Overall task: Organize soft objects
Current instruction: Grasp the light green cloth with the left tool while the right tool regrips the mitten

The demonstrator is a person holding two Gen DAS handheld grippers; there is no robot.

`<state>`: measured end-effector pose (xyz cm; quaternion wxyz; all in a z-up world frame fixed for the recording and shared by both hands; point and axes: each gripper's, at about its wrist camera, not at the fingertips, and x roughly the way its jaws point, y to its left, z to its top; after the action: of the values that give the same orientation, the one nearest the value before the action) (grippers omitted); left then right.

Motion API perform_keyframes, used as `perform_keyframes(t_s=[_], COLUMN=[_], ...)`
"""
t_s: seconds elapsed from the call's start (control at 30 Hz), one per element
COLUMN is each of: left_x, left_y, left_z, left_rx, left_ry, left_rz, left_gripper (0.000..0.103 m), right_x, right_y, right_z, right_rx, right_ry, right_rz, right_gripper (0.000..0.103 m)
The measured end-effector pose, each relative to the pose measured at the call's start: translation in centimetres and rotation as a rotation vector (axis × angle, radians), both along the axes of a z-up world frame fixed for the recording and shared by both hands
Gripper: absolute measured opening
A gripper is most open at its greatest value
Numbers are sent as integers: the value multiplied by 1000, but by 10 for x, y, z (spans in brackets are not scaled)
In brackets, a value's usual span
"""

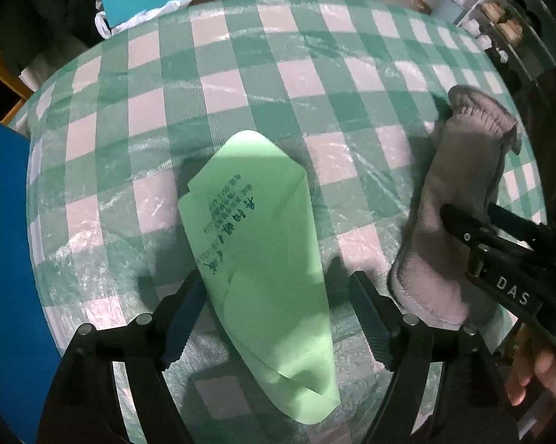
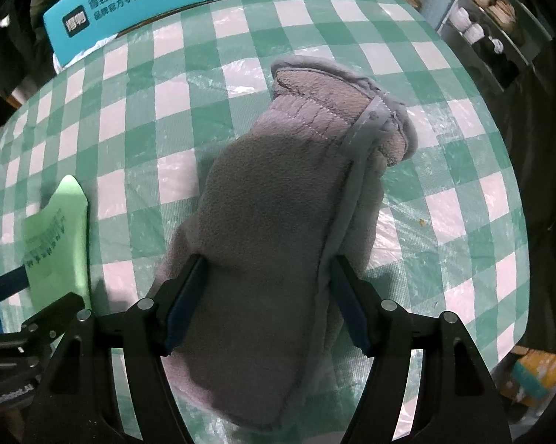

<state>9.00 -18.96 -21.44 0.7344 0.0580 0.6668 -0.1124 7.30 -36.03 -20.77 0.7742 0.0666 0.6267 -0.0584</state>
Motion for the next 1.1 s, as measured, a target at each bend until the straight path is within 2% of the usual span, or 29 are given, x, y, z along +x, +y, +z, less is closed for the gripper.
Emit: perform_keyframes(t_s=[0.13,0.27,0.37,0.43,0.47,0.53,0.57,0.63,0.67,0.73,0.83,1.1], left_x=[-2,-4,-9,-14,-15,-17,-18,-18,-17,-18,-17,-19], left_y=[-2,-9,-15,-20,-21,-24,-24,-23,-21,-22,-15,-10], left_z=[-10,-13,-15,-13,-11,-9,-9,-8,-8,-5,0,18], left_rx=[34,59,72,91,81,73,66,55,41,17,-23,-55], left_ry=[17,-1,-24,-55,-61,-65,-66,-63,-55,-44,-31,-60], left_rz=[6,-2,-14,-27,-30,-38,-39,-37,-35,-28,-15,-5], left_gripper=[81,84,80,60,54,35,31,12,10,8,8,8], right_x=[0,-1,-2,-6,-7,-9,-9,-10,-11,-11,-11,-15], right_y=[5,7,9,11,12,15,16,17,18,16,13,2], right_z=[-2,-4,-4,-2,-1,1,2,3,5,8,13,27], right_rx=[-30,-49,-51,-51,-52,-57,-63,-67,-70,-64,-48,25], right_ry=[2,0,-4,-8,-11,-13,-16,-20,-24,-34,-48,-80], right_rz=[30,47,57,63,69,79,87,94,99,103,107,76], right_gripper=[69,69,65,58,56,47,45,36,34,19,9,1])
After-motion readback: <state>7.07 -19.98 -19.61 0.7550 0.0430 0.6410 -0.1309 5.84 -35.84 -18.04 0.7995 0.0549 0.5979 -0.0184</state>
